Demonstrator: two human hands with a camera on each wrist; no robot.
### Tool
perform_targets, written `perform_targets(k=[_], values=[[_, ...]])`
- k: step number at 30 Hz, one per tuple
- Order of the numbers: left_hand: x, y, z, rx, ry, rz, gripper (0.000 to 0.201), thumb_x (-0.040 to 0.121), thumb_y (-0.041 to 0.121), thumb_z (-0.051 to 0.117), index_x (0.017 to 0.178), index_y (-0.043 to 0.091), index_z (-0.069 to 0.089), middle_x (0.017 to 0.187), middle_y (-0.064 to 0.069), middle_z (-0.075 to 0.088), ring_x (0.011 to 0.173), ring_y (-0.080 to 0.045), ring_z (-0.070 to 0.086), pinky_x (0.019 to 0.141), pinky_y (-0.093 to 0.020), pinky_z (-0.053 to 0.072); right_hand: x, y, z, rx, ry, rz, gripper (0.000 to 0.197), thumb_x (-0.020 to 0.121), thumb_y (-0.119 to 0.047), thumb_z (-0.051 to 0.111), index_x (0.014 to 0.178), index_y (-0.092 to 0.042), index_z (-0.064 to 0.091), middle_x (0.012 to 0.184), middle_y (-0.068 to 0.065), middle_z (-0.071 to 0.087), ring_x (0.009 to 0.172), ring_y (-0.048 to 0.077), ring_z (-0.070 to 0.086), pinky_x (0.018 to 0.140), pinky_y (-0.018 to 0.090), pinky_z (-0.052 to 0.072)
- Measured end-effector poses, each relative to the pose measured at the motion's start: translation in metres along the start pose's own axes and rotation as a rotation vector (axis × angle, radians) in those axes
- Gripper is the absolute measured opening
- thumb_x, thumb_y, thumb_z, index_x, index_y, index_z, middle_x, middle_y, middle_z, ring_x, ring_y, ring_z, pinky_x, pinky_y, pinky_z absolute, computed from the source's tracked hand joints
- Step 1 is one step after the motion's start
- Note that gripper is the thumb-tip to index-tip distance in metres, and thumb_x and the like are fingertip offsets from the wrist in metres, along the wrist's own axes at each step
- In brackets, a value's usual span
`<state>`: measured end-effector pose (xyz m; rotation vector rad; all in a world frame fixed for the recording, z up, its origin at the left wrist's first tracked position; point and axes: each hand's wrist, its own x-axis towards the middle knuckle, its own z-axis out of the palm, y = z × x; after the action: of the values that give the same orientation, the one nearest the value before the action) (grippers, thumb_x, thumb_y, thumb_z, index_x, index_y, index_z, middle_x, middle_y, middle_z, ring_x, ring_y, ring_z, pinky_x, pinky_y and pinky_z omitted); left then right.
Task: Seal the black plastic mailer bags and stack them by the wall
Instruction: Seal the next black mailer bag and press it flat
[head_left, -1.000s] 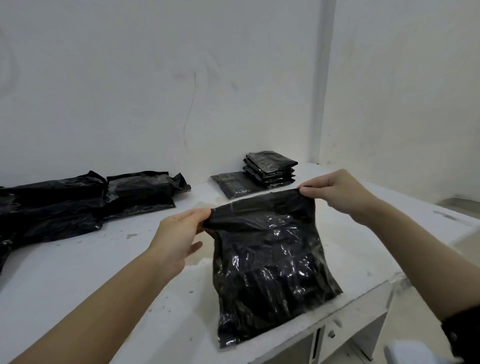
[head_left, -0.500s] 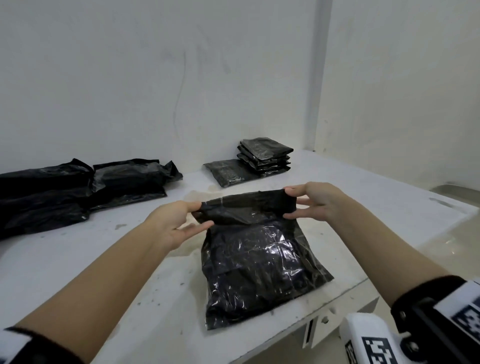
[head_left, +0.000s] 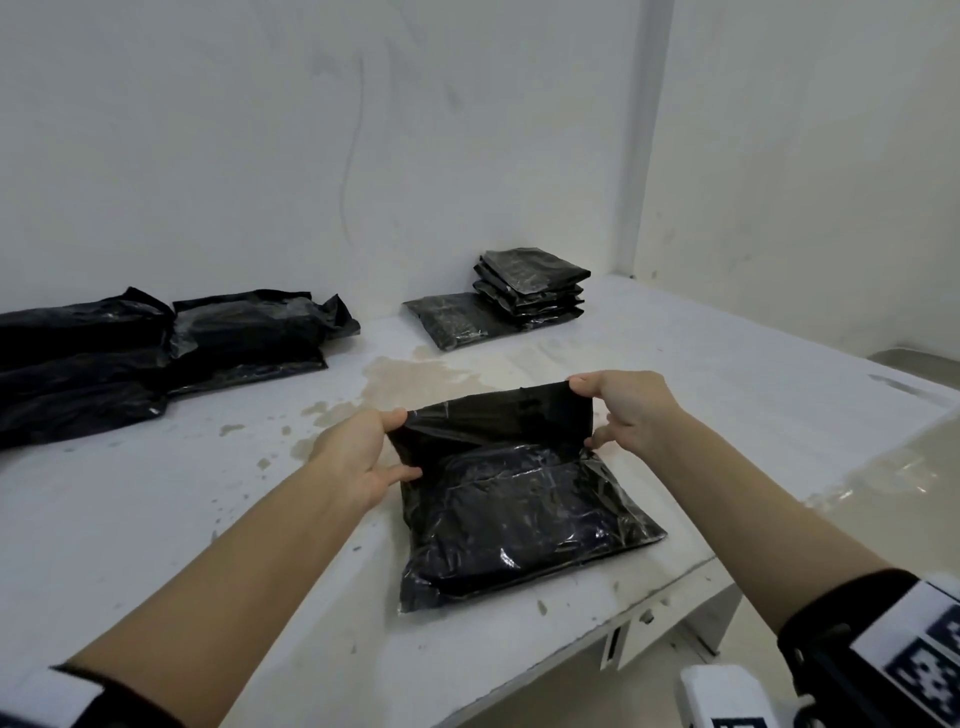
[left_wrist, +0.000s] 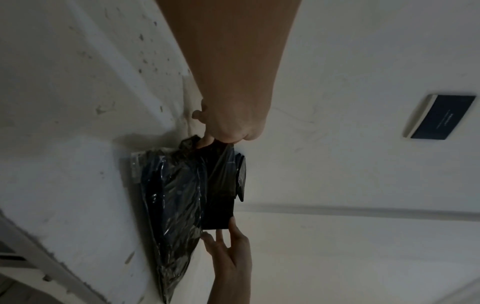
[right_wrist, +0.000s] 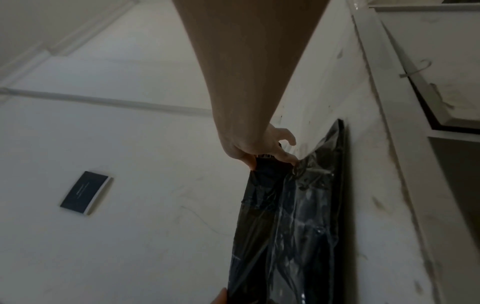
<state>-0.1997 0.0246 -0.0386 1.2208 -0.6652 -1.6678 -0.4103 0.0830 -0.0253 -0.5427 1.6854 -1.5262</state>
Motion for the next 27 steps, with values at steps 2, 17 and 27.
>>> perform_targets(k=[2, 17, 27], values=[[-0.001, -0.001, 0.002, -0.037, 0.014, 0.009, 0.048, 0.091, -0.006, 0.049, 0.138, 0.002, 0.039, 0.146, -0.018, 0.032, 0.131, -0.038, 0.036, 0.085, -0.058, 0.048, -0.003, 0.0, 0.003, 0.016, 0.017, -0.023, 0.013, 0.087, 0.004, 0.062, 0.097, 0.0, 0.067, 0.082, 0.002, 0.05, 0.069, 0.014, 0.042, 0.079, 0.052, 0.049], [-0.007, -0.034, 0.027, -0.006, -0.053, 0.017, 0.022, 0.092, 0.002, 0.045, 0.113, 0.001, 0.051, 0.127, -0.019, 0.05, 0.106, -0.032, 0.054, 0.098, -0.052, 0.045, 0.004, 0.003, -0.017, 0.04, 0.092, -0.101, 0.012, 0.087, 0.003, 0.061, 0.093, -0.005, 0.069, 0.075, -0.002, 0.058, 0.062, 0.007, 0.047, 0.057, 0.033, 0.046], [-0.012, -0.038, 0.035, 0.093, 0.029, 0.099, 0.011, 0.09, 0.003, 0.047, 0.082, 0.007, 0.053, 0.098, -0.01, 0.053, 0.086, -0.023, 0.055, 0.09, -0.045, 0.051, 0.016, 0.015, -0.032, 0.031, 0.057, -0.125, 0.015, 0.085, 0.005, 0.06, 0.074, -0.004, 0.064, 0.084, 0.003, 0.06, 0.074, 0.01, 0.049, 0.084, 0.048, 0.049]])
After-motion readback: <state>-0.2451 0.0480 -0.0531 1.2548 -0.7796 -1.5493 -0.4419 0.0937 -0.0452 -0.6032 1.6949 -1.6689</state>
